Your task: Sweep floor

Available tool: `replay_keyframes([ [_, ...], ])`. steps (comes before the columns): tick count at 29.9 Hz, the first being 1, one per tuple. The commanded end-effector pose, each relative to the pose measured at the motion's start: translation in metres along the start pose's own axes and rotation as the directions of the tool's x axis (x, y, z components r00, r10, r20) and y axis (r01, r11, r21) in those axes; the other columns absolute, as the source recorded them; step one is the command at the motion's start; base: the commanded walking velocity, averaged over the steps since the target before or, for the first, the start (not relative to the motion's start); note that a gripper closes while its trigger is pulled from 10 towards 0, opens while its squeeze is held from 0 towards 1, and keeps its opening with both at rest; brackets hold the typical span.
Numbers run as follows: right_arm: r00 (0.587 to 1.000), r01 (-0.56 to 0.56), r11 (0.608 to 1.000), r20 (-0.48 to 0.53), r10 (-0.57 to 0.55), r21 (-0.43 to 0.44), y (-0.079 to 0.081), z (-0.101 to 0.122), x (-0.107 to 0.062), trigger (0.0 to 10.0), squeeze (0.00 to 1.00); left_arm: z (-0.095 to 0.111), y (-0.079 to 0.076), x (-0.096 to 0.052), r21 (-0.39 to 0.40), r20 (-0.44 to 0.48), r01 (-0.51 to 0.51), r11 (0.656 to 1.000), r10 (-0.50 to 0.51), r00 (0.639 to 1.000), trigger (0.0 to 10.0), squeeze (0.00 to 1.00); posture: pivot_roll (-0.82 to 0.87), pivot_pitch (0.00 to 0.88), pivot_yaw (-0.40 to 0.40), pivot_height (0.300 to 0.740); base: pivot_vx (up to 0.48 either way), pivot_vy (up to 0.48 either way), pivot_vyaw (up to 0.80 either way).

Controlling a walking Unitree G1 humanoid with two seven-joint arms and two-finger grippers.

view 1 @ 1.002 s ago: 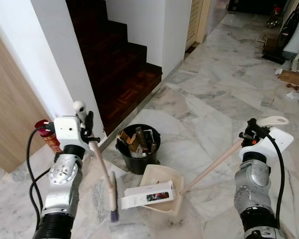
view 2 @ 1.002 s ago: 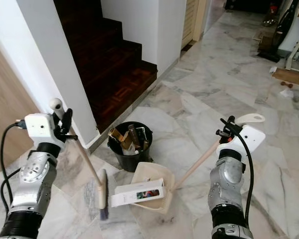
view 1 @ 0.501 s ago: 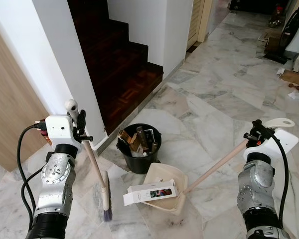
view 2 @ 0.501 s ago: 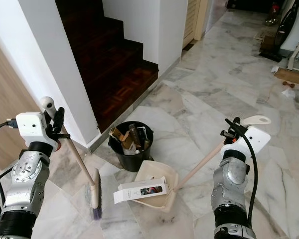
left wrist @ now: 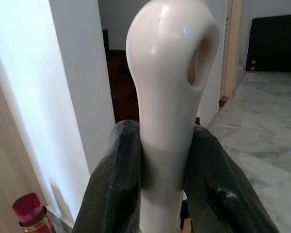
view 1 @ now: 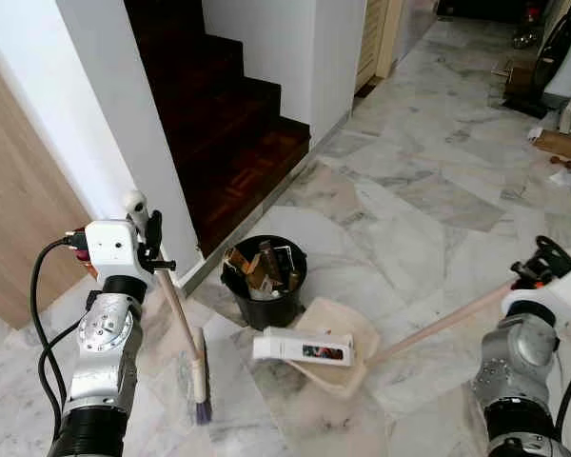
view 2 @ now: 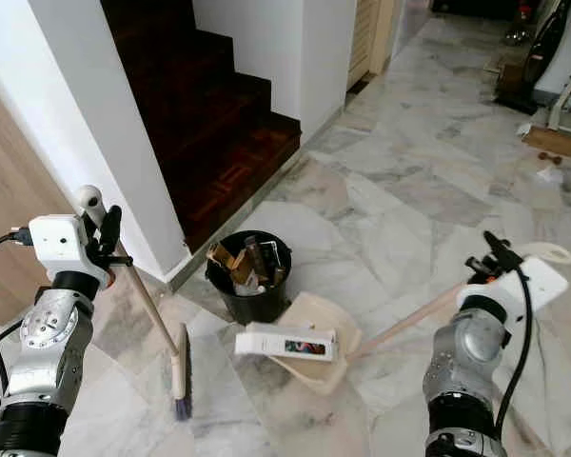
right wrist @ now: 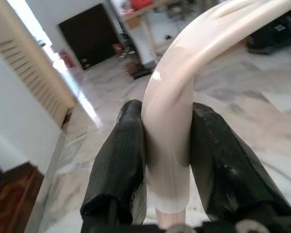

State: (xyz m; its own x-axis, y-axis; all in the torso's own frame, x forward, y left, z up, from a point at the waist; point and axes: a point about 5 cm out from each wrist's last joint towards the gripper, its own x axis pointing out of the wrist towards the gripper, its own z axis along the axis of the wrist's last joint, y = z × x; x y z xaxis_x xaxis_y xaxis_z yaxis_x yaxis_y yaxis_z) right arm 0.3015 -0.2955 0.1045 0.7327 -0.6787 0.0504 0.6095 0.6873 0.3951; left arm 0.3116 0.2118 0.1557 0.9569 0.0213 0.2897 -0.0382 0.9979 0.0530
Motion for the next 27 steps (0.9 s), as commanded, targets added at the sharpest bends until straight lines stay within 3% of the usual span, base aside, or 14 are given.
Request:
replay_keyframes([
  [1,0.998,0.055,0.995,0.027,-0.058,0.085,-0.001,0.009,0.006,10.0,0.0,0.01,0.005,0.003,0.017,0.053,-0.009,1.0,0.008,0.999,10.0,0.0,0.07,0.056,0.052,0.74,0.0,0.0,0.0],
  [4,0.992,0.116,0.987,0.034,-0.121,0.11,-0.009,0.011,0.007,10.0,0.0,0.01,0.005,0.003,0.018,0.055,-0.008,1.0,0.007,0.998,10.0,0.0,0.07,0.047,0.051,0.74,0.0,0.0,0.0],
  [11,0.988,0.132,0.985,0.067,-0.14,0.108,-0.013,0.019,0.012,10.0,0.0,0.01,0.003,0.003,0.015,0.056,-0.002,1.0,0.001,0.998,10.0,0.0,0.06,0.035,0.051,0.74,0.0,0.0,0.0],
  [20,0.998,-0.004,0.992,0.063,-0.004,0.13,-0.01,0.022,0.014,10.0,0.0,0.009,0.001,0.004,0.009,0.054,0.002,1.0,-0.002,0.999,10.0,0.0,0.06,0.052,0.055,0.74,0.0,0.0,0.0],
  [24,0.997,0.009,0.993,0.08,-0.019,0.119,-0.019,0.024,0.012,10.0,0.0,0.008,0.001,0.003,0.009,0.05,0.003,1.0,-0.004,0.999,10.0,0.0,0.05,0.054,0.058,0.74,0.0,0.0,0.0],
  [27,0.995,0.028,0.986,0.085,-0.042,0.164,-0.026,0.027,0.013,10.0,0.0,0.009,0.002,0.004,0.009,0.049,0.005,1.0,-0.005,0.999,10.0,0.0,0.05,0.059,0.062,0.74,0.0,0.0,0.0],
])
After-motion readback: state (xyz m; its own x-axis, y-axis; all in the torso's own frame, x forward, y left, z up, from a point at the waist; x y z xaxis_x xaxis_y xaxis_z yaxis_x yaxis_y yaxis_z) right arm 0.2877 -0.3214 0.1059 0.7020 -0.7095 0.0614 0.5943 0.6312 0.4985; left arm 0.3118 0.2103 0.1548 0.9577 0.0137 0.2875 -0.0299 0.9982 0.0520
